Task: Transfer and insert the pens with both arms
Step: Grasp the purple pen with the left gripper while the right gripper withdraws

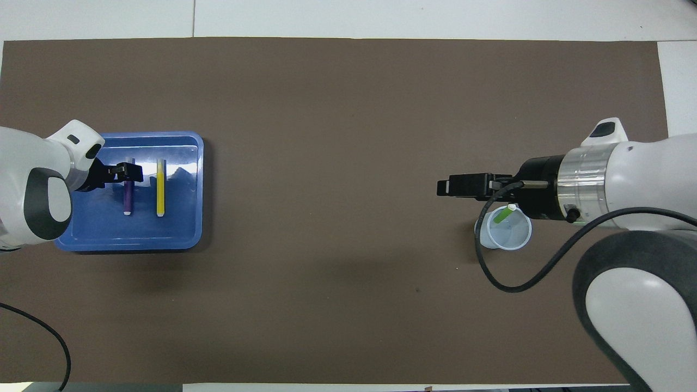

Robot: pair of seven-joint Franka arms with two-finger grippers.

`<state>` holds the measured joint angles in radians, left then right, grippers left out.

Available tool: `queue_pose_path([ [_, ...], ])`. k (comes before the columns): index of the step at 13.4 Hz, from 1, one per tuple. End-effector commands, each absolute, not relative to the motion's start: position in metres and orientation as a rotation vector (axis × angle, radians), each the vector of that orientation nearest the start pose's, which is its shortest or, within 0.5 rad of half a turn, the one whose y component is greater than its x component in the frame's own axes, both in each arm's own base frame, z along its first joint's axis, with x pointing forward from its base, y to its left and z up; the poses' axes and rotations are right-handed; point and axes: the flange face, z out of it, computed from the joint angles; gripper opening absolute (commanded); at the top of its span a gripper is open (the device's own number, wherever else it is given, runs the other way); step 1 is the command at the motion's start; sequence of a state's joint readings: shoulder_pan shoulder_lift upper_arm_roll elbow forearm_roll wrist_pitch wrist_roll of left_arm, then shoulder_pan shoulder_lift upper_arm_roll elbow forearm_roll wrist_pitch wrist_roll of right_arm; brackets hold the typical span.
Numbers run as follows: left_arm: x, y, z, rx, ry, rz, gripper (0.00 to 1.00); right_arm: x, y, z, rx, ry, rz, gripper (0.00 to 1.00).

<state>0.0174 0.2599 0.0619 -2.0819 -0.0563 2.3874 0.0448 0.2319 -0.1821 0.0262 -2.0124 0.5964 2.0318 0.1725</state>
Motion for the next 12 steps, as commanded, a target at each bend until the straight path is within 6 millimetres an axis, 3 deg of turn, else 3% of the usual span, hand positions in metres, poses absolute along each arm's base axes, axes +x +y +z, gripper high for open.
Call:
queue_pose_path([
  [1,0.595,0.044,0.299,-3.144,-0.062,-0.069,0.83,0.496,0.206,0.571,-2.476,0.322,-0.074,1.0],
  [4,0.592,0.043,0.297,-3.147,-0.062,-0.026,0.65,0.485,0.247,0.575,-2.435,0.398,-0.099,1.0],
  [6,0.591,0.046,0.297,-3.148,-0.069,-0.004,0.37,0.481,0.261,0.578,-2.409,0.438,-0.112,1.0],
  [8,0.59,0.049,0.296,-3.148,-0.076,-0.004,0.0,0.475,0.274,0.577,-2.387,0.494,-0.099,1.0],
  [12,0.593,0.049,0.3,-3.147,-0.079,-0.016,0.0,0.469,0.285,0.579,-2.35,0.565,-0.065,1.0],
])
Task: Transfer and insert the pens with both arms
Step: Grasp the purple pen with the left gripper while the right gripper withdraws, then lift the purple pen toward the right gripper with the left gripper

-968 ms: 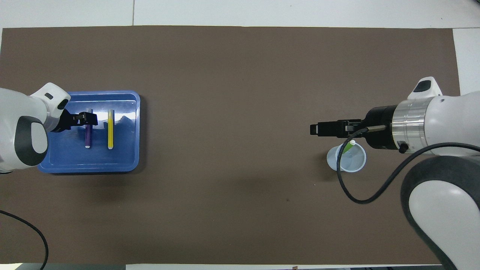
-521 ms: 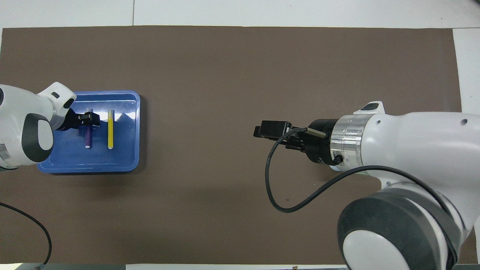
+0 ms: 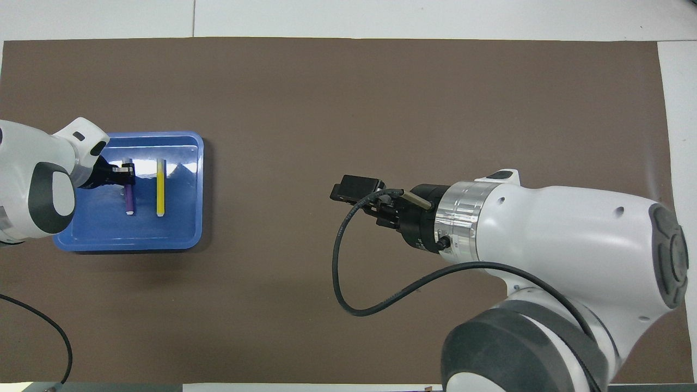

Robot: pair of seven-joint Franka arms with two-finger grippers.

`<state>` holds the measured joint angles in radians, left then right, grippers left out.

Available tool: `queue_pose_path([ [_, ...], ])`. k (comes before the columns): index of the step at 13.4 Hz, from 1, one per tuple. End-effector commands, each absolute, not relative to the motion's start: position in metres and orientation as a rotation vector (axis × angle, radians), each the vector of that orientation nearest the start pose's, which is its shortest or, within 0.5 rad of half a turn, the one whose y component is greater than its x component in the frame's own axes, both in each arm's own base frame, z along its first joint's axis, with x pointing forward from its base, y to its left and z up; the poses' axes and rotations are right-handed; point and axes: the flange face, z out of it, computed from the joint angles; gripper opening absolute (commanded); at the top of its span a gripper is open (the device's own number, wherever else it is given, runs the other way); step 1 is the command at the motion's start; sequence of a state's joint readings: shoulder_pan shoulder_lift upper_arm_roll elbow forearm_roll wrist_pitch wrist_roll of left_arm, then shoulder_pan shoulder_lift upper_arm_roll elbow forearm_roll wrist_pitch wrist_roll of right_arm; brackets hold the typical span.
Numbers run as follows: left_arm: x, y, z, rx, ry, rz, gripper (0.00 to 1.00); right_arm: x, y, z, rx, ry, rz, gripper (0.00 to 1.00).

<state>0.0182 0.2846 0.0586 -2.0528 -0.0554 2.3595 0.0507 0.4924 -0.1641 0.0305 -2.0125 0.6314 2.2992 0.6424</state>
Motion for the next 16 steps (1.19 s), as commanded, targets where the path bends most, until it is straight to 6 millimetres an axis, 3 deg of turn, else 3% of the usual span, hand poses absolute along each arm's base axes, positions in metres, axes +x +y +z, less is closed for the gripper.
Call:
queue_pose_path([
  [1,0.595,0.049,0.303,-3.15,-0.08,-0.002,0.0,0.462,0.296,0.578,-2.355,0.541,-0.054,1.0],
  [5,0.601,0.045,0.345,-3.205,-0.154,0.066,0.0,0.456,0.303,0.574,-2.358,0.544,-0.037,1.0],
  [8,0.587,0.034,0.383,-3.209,-0.32,0.145,0.0,0.451,0.311,0.575,-2.369,0.501,-0.041,1.0],
  [10,0.571,0.023,0.412,-3.22,-0.534,0.263,0.0,0.45,0.311,0.575,-2.369,0.502,-0.04,1.0],
  [12,0.557,-0.003,0.45,-3.255,-0.821,0.329,0.0,0.446,0.317,0.575,-2.369,0.502,-0.028,1.0],
  [14,0.545,-0.056,0.481,-3.205,-1.131,0.387,0.0,0.445,0.319,0.575,-2.366,0.51,-0.021,1.0],
  [16,0.529,-0.096,0.5,-3.106,-1.405,0.523,0.0,0.444,0.319,0.575,-2.351,0.57,0.0,1.0],
])
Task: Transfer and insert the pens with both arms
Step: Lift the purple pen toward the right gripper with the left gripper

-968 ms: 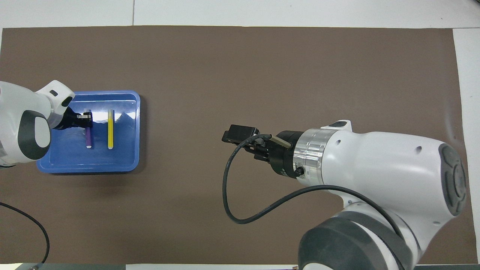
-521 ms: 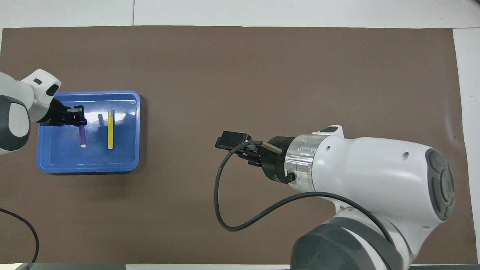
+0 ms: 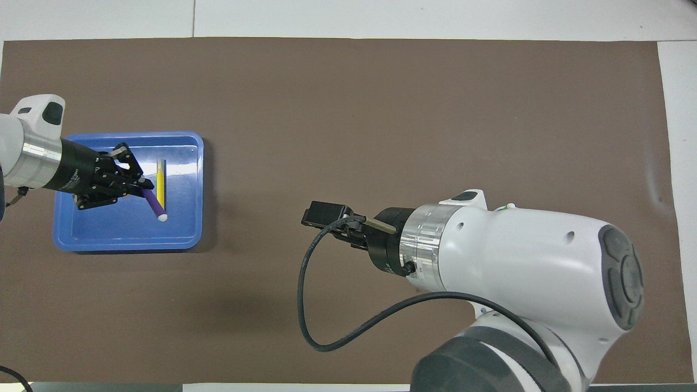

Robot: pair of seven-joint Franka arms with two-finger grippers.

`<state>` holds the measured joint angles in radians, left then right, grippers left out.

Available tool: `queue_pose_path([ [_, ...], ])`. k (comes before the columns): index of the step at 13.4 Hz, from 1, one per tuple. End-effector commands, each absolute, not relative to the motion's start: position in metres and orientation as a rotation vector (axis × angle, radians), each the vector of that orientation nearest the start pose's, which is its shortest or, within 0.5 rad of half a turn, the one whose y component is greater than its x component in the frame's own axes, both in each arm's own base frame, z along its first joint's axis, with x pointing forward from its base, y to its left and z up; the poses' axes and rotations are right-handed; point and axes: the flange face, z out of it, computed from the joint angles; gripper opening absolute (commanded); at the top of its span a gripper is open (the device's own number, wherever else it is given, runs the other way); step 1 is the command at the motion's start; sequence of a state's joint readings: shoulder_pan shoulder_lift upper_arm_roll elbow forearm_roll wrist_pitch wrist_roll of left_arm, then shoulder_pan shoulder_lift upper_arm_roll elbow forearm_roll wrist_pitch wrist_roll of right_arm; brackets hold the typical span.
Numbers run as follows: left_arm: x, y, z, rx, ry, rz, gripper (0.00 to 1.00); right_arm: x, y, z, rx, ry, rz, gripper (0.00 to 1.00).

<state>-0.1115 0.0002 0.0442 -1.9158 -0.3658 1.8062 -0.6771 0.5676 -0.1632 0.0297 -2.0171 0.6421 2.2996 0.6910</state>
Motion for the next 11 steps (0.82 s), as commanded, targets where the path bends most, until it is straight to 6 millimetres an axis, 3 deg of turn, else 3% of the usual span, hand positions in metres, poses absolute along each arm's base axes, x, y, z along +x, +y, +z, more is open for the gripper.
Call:
queue_pose_path([
  [1,0.521,-0.11,0.509,-3.069,-1.522,0.623,0.0,0.446,0.32,0.577,-2.331,0.589,-0.026,1.0],
  [4,0.507,-0.157,0.527,-2.844,-1.922,0.842,0.0,0.431,0.345,0.582,-2.289,0.619,-0.034,1.0],
  [7,0.503,-0.169,0.532,-2.761,-2.083,1.076,0.0,0.429,0.348,0.582,-2.288,0.605,-0.047,1.0],
  [8,0.502,-0.171,0.533,-2.732,-2.123,1.143,0.0,0.423,0.357,0.583,-2.288,0.582,-0.05,0.96],
  [10,0.495,-0.18,0.532,-2.658,-2.171,1.203,0.0,0.423,0.357,0.582,-2.3,0.548,-0.067,0.78],
  [11,0.487,-0.188,0.53,-2.656,-2.153,1.216,0.0,0.426,0.357,0.583,-2.297,0.54,-0.079,0.77],
])
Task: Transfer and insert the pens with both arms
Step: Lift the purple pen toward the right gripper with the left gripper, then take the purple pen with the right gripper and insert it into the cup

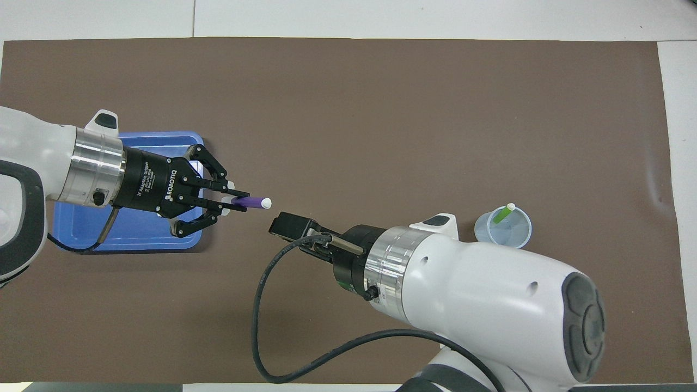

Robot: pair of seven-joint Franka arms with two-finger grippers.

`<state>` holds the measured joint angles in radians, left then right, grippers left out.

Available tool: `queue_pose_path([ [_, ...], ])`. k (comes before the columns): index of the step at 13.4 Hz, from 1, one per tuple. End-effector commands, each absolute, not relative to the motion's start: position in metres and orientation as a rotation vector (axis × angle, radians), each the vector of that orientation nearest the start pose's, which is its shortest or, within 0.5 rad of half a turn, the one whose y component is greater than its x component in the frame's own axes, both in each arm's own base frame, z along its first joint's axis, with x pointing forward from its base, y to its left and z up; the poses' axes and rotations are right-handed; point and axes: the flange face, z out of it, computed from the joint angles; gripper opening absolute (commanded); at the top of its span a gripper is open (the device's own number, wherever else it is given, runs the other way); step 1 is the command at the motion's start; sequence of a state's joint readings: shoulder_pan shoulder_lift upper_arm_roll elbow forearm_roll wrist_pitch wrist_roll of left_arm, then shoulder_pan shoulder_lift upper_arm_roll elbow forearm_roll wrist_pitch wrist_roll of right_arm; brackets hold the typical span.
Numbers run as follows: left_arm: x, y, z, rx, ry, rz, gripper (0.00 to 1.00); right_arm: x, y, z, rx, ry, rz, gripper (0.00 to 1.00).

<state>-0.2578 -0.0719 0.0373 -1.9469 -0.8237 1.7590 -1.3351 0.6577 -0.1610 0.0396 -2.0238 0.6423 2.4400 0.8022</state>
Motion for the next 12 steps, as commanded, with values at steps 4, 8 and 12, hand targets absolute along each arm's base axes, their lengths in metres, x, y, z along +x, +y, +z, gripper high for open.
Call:
queue_pose_path([
  [4,0.471,-0.191,0.528,-2.636,-2.171,1.259,0.0,0.43,0.359,0.584,-2.292,0.52,-0.118,0.62],
  [8,0.468,-0.204,0.531,-2.619,-2.193,1.264,0.0,0.442,0.365,0.576,-2.288,0.51,-0.159,0.62],
  [12,0.467,-0.208,0.533,-2.614,-2.216,1.25,0.0,0.443,0.368,0.579,-2.286,0.503,-0.157,0.57],
])
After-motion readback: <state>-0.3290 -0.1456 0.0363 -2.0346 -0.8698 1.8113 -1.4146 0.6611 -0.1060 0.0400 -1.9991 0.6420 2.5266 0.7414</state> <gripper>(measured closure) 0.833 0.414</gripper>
